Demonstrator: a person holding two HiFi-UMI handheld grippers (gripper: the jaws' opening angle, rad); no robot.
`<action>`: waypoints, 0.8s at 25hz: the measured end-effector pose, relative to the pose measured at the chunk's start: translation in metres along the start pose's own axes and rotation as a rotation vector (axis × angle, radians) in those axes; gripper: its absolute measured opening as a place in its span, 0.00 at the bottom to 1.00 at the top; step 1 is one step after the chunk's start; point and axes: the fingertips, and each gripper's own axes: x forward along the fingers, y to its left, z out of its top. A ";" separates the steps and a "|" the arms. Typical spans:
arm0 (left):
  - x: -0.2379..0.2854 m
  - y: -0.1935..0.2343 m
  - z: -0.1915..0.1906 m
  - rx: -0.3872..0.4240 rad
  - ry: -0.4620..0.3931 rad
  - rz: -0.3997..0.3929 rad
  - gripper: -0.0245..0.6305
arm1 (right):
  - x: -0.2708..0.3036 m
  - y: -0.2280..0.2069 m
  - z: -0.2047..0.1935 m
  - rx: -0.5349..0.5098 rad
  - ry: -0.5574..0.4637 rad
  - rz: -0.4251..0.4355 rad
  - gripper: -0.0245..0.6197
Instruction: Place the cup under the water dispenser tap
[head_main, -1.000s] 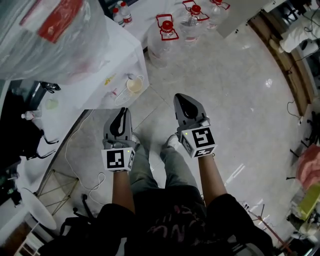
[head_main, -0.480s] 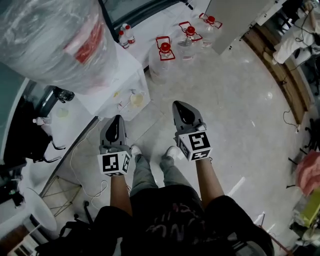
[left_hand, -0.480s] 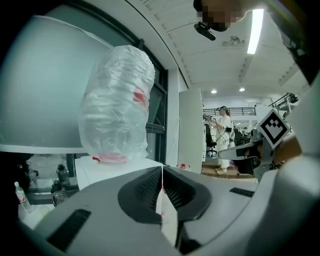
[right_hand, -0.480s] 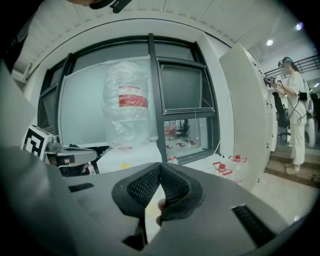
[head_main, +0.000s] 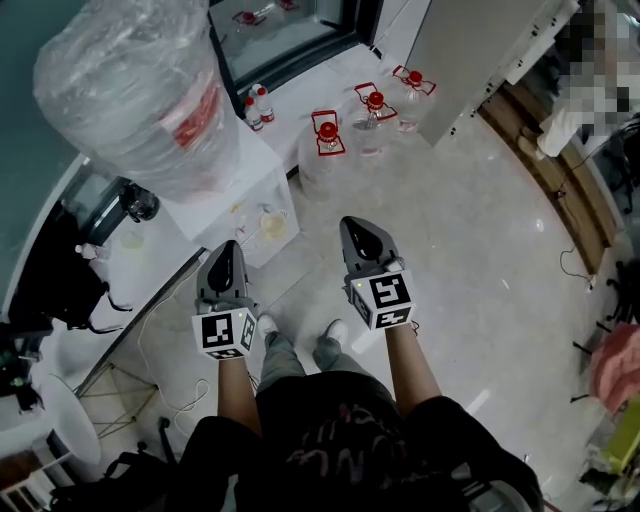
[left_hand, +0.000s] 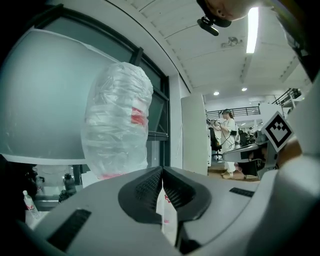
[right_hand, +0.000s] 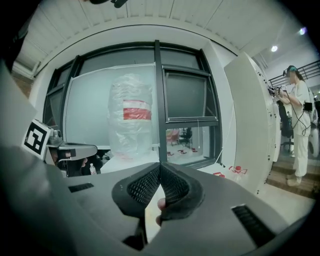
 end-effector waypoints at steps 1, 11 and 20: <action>-0.001 -0.001 0.004 0.000 -0.006 0.007 0.07 | -0.002 -0.001 0.004 -0.004 -0.007 0.004 0.06; -0.006 -0.012 0.034 -0.012 -0.062 0.021 0.07 | -0.014 -0.011 0.025 -0.040 -0.048 0.020 0.06; -0.010 -0.019 0.053 -0.007 -0.086 0.029 0.07 | -0.021 -0.016 0.041 -0.060 -0.079 0.024 0.06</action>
